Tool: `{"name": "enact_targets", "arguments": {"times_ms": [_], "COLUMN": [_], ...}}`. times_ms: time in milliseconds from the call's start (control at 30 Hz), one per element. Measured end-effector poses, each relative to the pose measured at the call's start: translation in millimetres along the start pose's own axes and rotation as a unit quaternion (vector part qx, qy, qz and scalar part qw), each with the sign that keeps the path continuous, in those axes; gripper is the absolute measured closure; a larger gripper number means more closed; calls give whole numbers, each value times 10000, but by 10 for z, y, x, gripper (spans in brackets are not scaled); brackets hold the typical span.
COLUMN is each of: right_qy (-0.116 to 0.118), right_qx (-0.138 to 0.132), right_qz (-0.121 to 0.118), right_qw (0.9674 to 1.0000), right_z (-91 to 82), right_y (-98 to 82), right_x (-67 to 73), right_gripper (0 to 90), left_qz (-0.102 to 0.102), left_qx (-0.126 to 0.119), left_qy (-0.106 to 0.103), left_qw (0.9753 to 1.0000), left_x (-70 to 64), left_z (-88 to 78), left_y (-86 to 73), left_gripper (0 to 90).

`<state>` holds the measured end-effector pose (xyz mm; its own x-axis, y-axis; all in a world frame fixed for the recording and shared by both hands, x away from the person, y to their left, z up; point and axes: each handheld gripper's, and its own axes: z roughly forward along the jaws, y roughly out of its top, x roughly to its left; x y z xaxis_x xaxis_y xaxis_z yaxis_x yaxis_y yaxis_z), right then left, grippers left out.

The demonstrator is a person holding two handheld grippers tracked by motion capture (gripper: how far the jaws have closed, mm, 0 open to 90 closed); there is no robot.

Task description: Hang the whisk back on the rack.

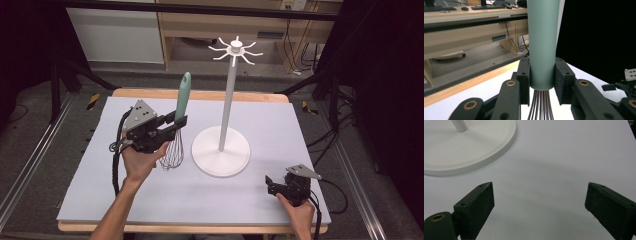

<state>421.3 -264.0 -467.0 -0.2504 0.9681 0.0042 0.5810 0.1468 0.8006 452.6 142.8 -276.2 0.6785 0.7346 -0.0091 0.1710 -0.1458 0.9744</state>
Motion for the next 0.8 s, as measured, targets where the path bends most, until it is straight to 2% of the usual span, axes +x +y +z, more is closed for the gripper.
{"name": "enact_targets", "arguments": {"times_ms": [333,800], "right_qy": [26,8], "right_qx": [-25,-37], "right_qz": [23,-7], "right_qw": [10000,10000], "right_z": [2,9], "right_y": [13,19], "right_x": [12,6], "right_gripper": [94,94], "left_qz": [20,82], "left_qx": [-93,-154], "left_qy": [-70,-167], "left_qw": [9999,9997], "left_x": [-24,-125], "left_z": [39,149], "left_y": [159,343], "left_gripper": [687,687]}}
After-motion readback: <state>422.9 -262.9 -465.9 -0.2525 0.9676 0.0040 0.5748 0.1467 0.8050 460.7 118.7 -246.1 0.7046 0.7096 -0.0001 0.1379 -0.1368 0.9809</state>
